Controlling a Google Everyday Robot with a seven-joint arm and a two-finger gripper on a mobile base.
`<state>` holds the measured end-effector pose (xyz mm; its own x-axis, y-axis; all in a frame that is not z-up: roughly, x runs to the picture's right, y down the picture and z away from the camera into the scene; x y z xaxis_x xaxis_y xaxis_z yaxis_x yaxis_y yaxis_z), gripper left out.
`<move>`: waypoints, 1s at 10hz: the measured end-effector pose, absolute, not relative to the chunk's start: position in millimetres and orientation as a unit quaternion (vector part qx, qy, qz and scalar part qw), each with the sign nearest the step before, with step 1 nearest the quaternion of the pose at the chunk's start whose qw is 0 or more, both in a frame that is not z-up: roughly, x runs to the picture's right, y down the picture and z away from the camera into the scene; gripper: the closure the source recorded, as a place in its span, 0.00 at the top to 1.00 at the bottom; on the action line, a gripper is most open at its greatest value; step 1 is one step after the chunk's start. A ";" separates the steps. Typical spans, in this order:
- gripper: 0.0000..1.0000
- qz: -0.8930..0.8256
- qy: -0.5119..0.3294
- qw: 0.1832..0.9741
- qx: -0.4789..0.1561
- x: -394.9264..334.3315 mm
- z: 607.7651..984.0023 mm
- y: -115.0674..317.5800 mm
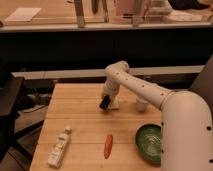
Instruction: Place the eraser on the white sponge
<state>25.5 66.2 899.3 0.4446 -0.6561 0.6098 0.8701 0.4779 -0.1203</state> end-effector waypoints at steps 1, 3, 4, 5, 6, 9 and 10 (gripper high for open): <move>0.00 -0.462 -0.250 0.824 -0.214 28.7 898.5 65.9; 0.15 -0.460 -0.249 0.825 -0.215 23.2 896.8 66.1; 0.23 -0.460 -0.249 0.825 -0.214 20.6 896.9 66.2; 0.32 -0.459 -0.249 0.825 -0.215 21.8 897.7 67.6; 0.42 -0.456 -0.248 0.827 -0.216 28.7 897.9 69.0; 0.36 -0.454 -0.248 0.828 -0.216 34.8 897.9 70.7; 0.28 -0.453 -0.248 0.829 -0.217 32.8 897.7 71.0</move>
<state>32.8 71.0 897.7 0.4673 -0.6426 0.6072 0.8577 0.4962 -0.1348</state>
